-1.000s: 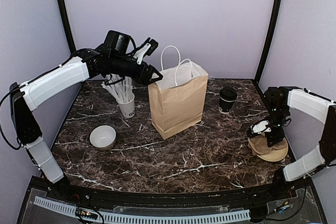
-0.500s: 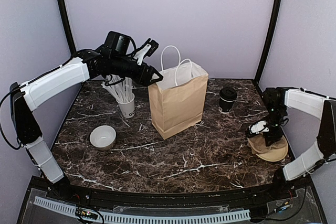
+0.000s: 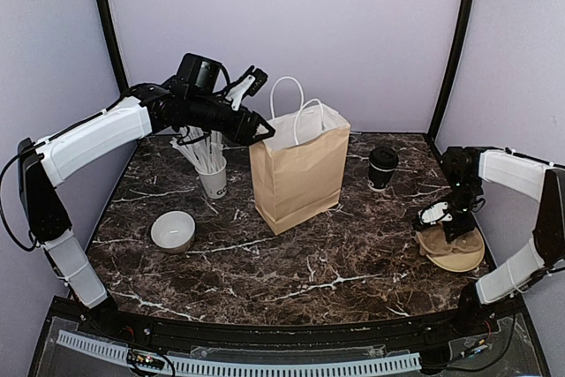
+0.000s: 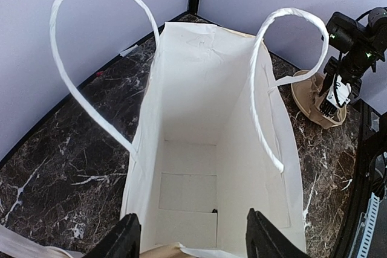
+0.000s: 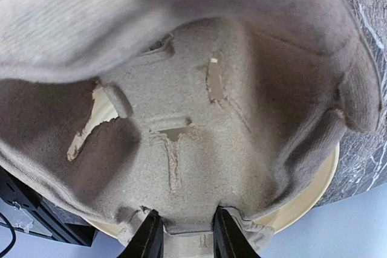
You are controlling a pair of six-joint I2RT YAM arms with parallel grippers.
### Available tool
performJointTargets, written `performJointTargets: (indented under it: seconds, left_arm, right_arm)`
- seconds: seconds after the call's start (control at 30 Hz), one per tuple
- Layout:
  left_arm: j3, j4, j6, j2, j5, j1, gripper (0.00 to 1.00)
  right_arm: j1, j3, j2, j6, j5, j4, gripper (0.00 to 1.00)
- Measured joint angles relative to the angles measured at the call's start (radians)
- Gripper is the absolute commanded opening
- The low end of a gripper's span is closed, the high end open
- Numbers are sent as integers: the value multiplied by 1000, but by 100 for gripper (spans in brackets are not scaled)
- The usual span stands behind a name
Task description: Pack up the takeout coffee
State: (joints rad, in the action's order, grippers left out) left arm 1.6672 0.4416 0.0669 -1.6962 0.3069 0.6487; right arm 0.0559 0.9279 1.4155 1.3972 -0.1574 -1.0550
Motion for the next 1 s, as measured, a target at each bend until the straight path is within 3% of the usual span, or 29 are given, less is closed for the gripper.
performJointTargets:
  seconds: [0.43,0.7,1.0]
  left_arm:
    - [0,0,0,-3,3,0,62]
    - [0,0,0,-3,-13,0,62]
    - [-22,2,0,29,-35,0,62]
  right_arm:
    - [76,52,-67,-56,56,-79,25]
    - [338,156,-70,-204,134,-115,25]
    - [645,306,121,-431,277,-43,23]
